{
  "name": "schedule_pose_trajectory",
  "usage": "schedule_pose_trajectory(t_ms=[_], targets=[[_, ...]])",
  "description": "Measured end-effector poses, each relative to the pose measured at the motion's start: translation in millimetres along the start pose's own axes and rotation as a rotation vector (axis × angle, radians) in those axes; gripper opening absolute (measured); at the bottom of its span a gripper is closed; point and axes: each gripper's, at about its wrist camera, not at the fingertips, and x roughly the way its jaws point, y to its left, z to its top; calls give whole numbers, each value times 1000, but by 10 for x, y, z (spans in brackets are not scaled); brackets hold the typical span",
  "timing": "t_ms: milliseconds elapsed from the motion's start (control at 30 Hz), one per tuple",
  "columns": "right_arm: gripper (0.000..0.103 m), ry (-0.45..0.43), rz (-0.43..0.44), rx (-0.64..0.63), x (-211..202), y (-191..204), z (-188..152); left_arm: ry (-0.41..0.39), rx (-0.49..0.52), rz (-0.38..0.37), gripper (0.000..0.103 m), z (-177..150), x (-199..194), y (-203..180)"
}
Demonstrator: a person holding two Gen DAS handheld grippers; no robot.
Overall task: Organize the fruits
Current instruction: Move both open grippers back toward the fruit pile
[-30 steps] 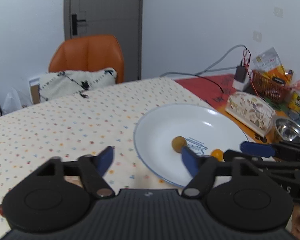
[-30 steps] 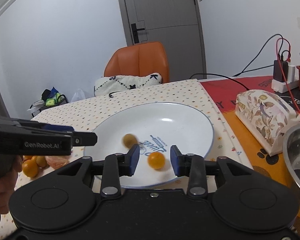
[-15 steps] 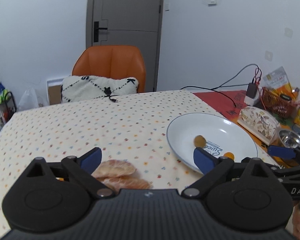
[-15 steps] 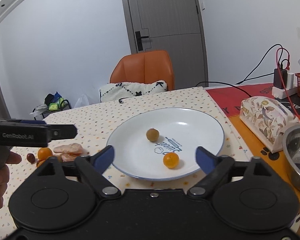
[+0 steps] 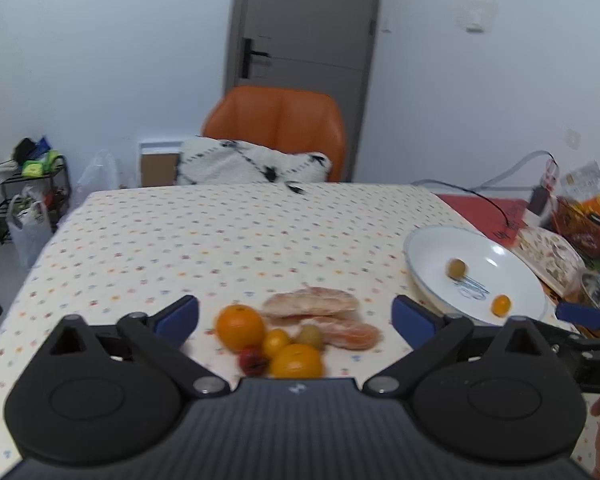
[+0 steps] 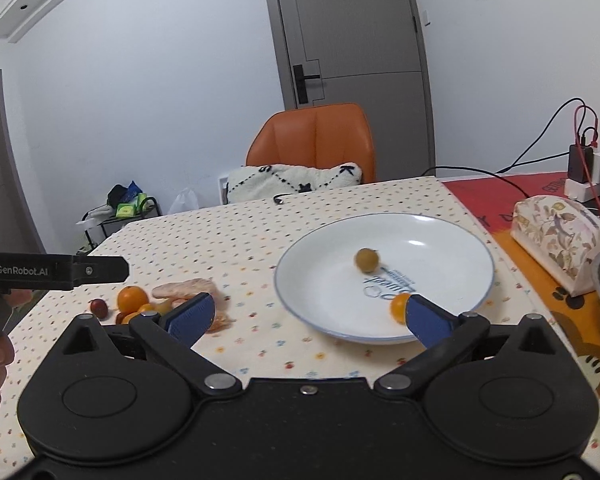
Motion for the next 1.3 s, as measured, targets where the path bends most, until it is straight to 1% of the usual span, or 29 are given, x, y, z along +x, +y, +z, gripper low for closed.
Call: schedule_pose_trajectory(t_ms=[133, 300, 500, 600, 700, 833, 900, 1067, 1133, 1300], targets=[[103, 11, 15, -4, 10, 122, -21, 7, -21, 25, 103, -34, -76, 182], [103, 17, 46, -22, 14, 299, -31, 2, -29, 36, 103, -68, -155, 352], [103, 32, 86, -40, 57, 504, -21, 1, -63, 23, 103, -106, -217, 536], [103, 47, 101, -22, 100, 566, -1, 2, -74, 23, 103, -101, -232, 611], [103, 58, 130, -9, 145, 622, 12, 4, -71, 41, 103, -103, -251, 645], [103, 62, 148, -17, 186, 717, 27, 12, -61, 92, 103, -107, -226, 699], [103, 72, 162, -26, 220, 772, 32, 17, -62, 99, 103, -110, -208, 731], [89, 111, 196, -44, 334, 899, 19, 25, -82, 98, 103, -131, -158, 810], [82, 124, 207, -49, 385, 943, 6, 30, -72, 79, 103, -140, -119, 816], [73, 152, 237, -57, 511, 1057, -26, 45, -70, 89, 100, -169, 9, 839]])
